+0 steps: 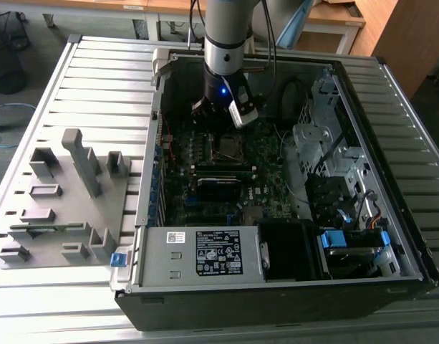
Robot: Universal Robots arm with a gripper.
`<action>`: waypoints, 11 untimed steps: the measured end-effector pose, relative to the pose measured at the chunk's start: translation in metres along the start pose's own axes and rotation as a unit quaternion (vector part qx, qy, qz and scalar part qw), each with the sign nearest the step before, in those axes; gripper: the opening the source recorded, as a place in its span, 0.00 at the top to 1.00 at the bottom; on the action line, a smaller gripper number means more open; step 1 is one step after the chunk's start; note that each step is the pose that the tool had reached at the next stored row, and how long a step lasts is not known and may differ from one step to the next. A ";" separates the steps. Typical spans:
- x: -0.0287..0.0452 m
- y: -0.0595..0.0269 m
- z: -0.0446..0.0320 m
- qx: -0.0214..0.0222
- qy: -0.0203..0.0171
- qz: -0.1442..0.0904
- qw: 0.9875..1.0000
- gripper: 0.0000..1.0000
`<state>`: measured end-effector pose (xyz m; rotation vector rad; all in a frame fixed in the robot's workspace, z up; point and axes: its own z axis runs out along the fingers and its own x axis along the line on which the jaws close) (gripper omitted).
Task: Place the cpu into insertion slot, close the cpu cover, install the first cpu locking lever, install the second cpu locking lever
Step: 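Close the cpu cover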
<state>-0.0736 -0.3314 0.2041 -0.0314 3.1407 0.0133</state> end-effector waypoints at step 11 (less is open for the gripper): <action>0.0000 0.0001 -0.0122 0.000 0.000 0.000 1.000 0.90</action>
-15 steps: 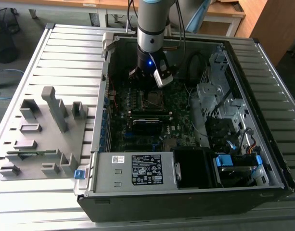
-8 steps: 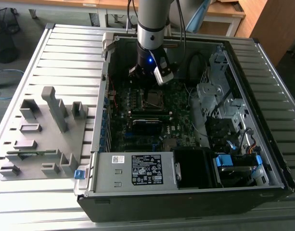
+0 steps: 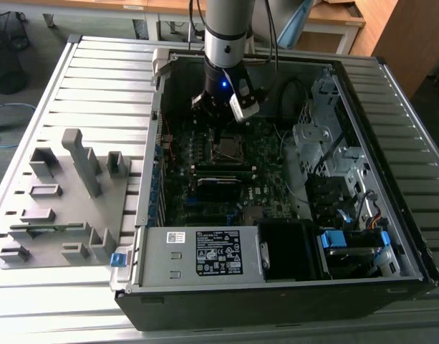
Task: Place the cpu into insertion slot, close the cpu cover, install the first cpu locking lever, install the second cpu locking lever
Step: 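Close the cpu cover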
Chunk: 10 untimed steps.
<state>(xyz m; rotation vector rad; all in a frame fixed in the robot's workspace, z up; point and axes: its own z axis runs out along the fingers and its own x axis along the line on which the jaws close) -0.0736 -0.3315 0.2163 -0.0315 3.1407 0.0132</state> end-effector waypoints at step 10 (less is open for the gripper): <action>-0.0128 -0.0003 -0.0001 0.000 0.000 0.000 1.000 0.90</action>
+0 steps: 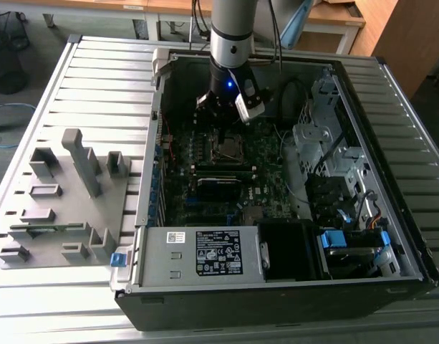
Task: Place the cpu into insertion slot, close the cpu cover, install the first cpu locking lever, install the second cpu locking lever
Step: 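Close the cpu cover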
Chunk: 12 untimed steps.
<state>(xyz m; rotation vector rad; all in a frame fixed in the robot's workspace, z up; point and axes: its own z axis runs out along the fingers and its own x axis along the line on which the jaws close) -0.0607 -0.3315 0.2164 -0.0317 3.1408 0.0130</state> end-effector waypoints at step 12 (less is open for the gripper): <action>-0.0047 0.0000 -0.0060 0.000 0.000 0.000 1.000 0.90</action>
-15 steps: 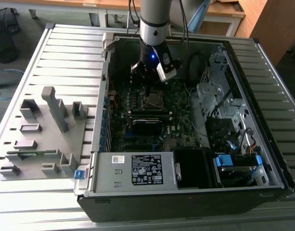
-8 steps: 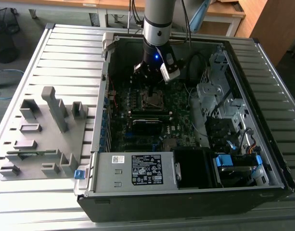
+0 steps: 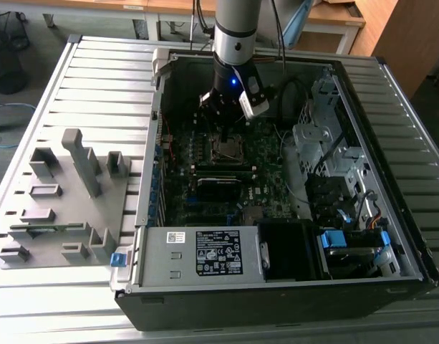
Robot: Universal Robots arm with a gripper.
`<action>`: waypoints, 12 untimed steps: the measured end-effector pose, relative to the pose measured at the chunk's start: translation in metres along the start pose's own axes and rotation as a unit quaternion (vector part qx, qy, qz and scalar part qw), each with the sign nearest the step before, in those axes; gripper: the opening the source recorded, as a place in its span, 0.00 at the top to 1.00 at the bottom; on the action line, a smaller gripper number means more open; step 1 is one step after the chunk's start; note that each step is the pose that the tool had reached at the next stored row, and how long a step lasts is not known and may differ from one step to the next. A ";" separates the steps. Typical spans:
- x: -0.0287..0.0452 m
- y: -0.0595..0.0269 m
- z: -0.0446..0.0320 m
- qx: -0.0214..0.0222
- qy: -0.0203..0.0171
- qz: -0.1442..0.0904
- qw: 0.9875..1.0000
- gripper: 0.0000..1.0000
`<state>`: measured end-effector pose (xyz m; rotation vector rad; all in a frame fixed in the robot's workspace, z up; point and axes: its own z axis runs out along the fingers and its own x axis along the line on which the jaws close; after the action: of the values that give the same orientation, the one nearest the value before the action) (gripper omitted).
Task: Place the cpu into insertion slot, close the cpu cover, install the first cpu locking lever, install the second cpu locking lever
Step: 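Close the cpu cover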
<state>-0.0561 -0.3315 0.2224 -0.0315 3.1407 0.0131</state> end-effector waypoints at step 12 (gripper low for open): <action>-0.0107 -0.0002 -0.0019 0.000 0.000 0.000 1.000 0.90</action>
<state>-0.0454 -0.3315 0.2244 -0.0310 3.1409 0.0130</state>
